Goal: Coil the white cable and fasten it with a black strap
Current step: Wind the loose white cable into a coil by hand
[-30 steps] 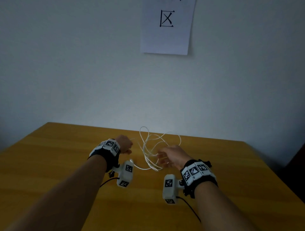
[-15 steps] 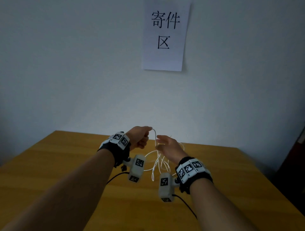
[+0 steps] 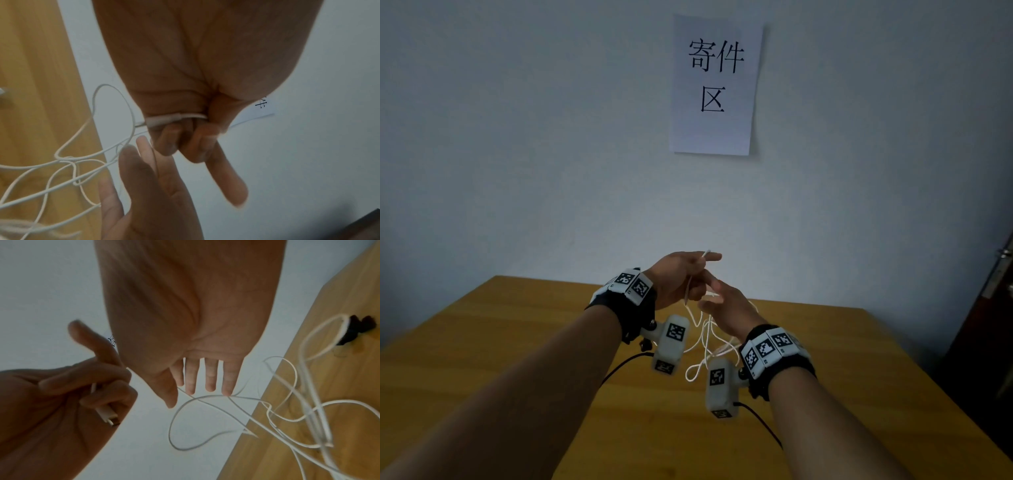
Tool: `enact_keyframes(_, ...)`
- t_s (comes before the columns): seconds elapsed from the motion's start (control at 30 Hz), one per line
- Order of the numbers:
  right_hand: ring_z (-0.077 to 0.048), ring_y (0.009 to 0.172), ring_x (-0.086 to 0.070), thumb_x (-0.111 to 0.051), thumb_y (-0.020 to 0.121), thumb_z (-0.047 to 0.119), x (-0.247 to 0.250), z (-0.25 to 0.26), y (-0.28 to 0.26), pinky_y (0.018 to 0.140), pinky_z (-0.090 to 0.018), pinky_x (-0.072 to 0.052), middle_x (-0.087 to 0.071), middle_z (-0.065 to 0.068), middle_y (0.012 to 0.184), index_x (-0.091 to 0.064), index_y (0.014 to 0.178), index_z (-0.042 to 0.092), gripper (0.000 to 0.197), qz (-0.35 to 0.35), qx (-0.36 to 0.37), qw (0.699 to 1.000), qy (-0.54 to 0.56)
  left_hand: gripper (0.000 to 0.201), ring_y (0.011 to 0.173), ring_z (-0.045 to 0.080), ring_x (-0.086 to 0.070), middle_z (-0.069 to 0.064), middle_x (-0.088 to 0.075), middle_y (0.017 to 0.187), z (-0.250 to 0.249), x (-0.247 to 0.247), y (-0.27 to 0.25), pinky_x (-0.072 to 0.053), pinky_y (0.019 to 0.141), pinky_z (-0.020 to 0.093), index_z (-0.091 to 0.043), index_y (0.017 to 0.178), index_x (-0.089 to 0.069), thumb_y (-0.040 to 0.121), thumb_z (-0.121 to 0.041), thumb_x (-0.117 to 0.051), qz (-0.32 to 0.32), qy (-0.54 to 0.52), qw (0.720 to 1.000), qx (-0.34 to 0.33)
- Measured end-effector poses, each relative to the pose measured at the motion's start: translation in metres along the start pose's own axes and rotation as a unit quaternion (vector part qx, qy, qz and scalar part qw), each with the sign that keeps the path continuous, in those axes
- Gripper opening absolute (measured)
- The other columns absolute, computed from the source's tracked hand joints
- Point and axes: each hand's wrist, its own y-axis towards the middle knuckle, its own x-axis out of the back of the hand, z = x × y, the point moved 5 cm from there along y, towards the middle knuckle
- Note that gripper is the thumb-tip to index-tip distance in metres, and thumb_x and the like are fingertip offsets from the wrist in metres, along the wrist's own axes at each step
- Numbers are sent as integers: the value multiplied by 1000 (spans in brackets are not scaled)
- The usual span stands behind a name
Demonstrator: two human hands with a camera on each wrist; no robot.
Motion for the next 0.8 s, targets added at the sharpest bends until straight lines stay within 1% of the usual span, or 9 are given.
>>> enact_keyframes(0.07, -18, 119, -58, -56, 99, 9, 1, 3, 2, 85, -25, -42, -62, -2, 135, -51, 146, 29, 51, -17, 19, 1000, 2, 36, 50, 20, -46, 21, -70, 83, -3, -5, -2, -39, 52, 28, -6, 134, -50, 103, -14, -35, 20, 2, 1000, 1)
enact_keyframes(0.17, -5, 91, -67, -55, 100, 14, -2, -3, 10, 66, -14, -45, -71, 2, 119, -57, 140, 30, 43, -40, 14, 999, 26, 35, 54, 22, -58, 23, -69, 94, -9, -9, -6, -46, 54, 28, -2, 128, -57, 102, -6, -34, 45, 10, 999, -5)
enact_keyframes(0.27, -16, 94, -69, -57, 100, 22, -3, -9, 15, 74, -26, -45, -71, -1, 112, -62, 131, 20, 32, -60, -10, 998, -4, 33, 65, 26, -66, 22, -69, 96, -16, -11, -7, -52, 59, 30, 3, 115, -61, 100, 0, -31, 59, -4, 998, -23)
enact_keyframes(0.33, -25, 91, -64, -52, 100, 23, -4, -9, 15, 72, -30, -42, -68, -6, 99, -64, 117, 10, 24, -45, -7, 998, -43, 32, 73, 30, -68, 21, -69, 95, -21, -11, -6, -55, 68, 37, 3, 106, -62, 100, 0, -30, 62, -29, 997, -37)
enact_keyframes(0.47, -21, 65, -49, -44, 92, 33, -8, -7, 9, 61, -30, -35, -53, 0, 65, -55, 73, 9, 32, -34, 21, 997, -58, 33, 100, 39, -67, 22, -70, 108, -30, -10, -1, -52, 92, 48, 2, 105, -59, 101, 0, -26, 58, -84, 992, -80)
enact_keyframes(0.57, -2, 53, -50, -54, 96, 24, -10, -13, 6, 56, -17, -34, -56, 11, 53, -58, 60, 23, 36, -22, 5, 999, -35, 32, 114, 38, -63, 25, -65, 122, -34, -4, 4, -49, 99, 48, 1, 107, -57, 102, 1, -25, 19, -133, 984, -119)
enact_keyframes(0.63, 9, 49, -52, -56, 98, 16, -10, -15, 2, 54, -10, -33, -58, 19, 49, -65, 63, 26, 37, -5, 8, 1000, -30, 31, 118, 34, -62, 22, -63, 126, -34, 2, 8, -47, 101, 46, 0, 108, -59, 102, 1, -29, -23, -131, 981, -142)
enact_keyframes(0.7, 11, 62, -57, -54, 100, 18, -10, -17, 2, 62, -6, -37, -66, 18, 69, -77, 78, 14, 31, 22, 17, 999, -32, 29, 119, 28, -60, 18, -63, 127, -29, 11, 14, -45, 104, 43, -4, 103, -63, 101, -1, -34, -78, -92, 981, -153)
enact_keyframes(0.8, -1, 80, -66, -53, 102, 27, -9, -16, 0, 80, -16, -45, -72, 9, 86, -79, 94, 8, 33, 43, 23, 998, -36, 32, 88, 17, -58, 9, -60, 100, -20, 26, 20, -50, 88, 30, -21, 92, -69, 100, -9, -40, -157, 66, 973, -156)
